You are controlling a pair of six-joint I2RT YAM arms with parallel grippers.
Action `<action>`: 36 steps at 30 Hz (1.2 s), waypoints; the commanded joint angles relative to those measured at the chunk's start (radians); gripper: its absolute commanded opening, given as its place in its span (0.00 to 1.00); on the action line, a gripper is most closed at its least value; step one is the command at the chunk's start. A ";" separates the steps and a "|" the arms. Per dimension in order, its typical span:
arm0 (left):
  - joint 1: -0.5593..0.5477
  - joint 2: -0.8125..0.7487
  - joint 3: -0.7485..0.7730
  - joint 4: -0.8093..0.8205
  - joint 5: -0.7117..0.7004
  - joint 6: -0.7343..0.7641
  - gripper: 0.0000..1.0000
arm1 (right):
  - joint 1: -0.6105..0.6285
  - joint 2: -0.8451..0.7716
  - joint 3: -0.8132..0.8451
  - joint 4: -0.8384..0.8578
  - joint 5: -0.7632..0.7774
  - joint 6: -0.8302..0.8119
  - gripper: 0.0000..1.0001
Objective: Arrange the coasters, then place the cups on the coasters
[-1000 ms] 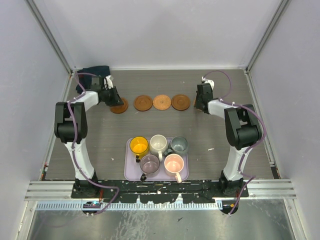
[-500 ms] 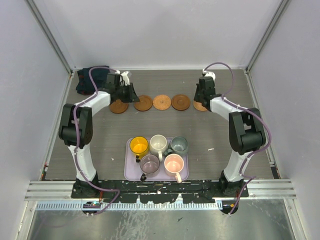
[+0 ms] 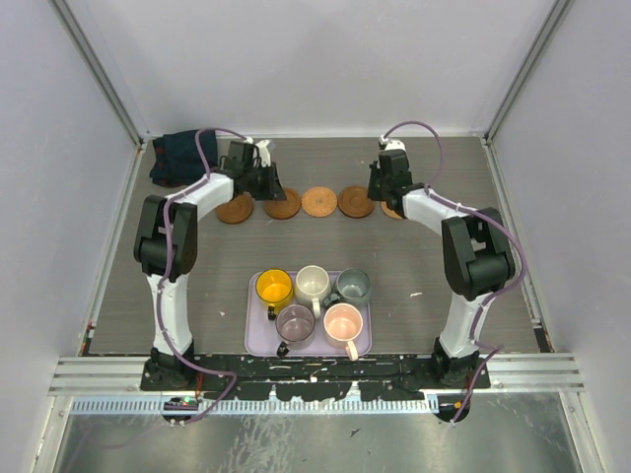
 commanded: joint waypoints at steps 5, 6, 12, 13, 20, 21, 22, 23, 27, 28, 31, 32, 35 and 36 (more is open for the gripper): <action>0.002 0.039 0.094 -0.101 -0.067 0.027 0.18 | 0.024 0.070 0.105 0.041 -0.068 -0.006 0.13; 0.002 0.043 0.096 -0.101 -0.066 0.026 0.18 | 0.026 0.076 0.110 0.041 -0.072 -0.004 0.13; 0.002 0.062 0.103 -0.105 -0.068 0.024 0.18 | 0.040 0.107 0.124 0.034 -0.084 -0.001 0.13; 0.001 0.065 0.105 -0.105 -0.066 0.023 0.18 | 0.042 0.110 0.126 0.034 -0.084 -0.001 0.13; 0.002 0.093 0.116 -0.107 -0.048 0.015 0.18 | 0.052 0.129 0.136 0.030 -0.090 0.001 0.13; 0.001 0.095 0.116 -0.112 -0.050 0.016 0.18 | 0.052 0.131 0.135 0.029 -0.090 0.001 0.13; 0.002 0.096 0.116 -0.116 -0.057 0.016 0.18 | 0.053 0.133 0.135 0.028 -0.089 0.001 0.13; 0.001 0.097 0.116 -0.122 -0.064 0.016 0.18 | 0.054 0.135 0.136 0.029 -0.090 0.001 0.13; 0.002 0.093 0.116 -0.148 -0.096 0.020 0.18 | 0.055 0.141 0.136 0.022 -0.090 0.001 0.13; 0.002 0.093 0.116 -0.156 -0.106 0.020 0.18 | 0.055 0.143 0.135 0.020 -0.089 0.001 0.13; 0.006 0.091 0.115 -0.168 -0.128 0.021 0.18 | 0.054 0.145 0.124 0.018 -0.082 0.001 0.13; 0.008 0.093 0.114 -0.168 -0.129 0.020 0.17 | 0.055 0.146 0.120 0.017 -0.080 0.001 0.13; 0.014 0.095 0.112 -0.167 -0.129 0.014 0.17 | 0.055 0.148 0.112 0.015 -0.070 0.001 0.13; 0.015 0.096 0.112 -0.165 -0.128 0.013 0.17 | 0.055 0.149 0.110 0.014 -0.066 0.001 0.13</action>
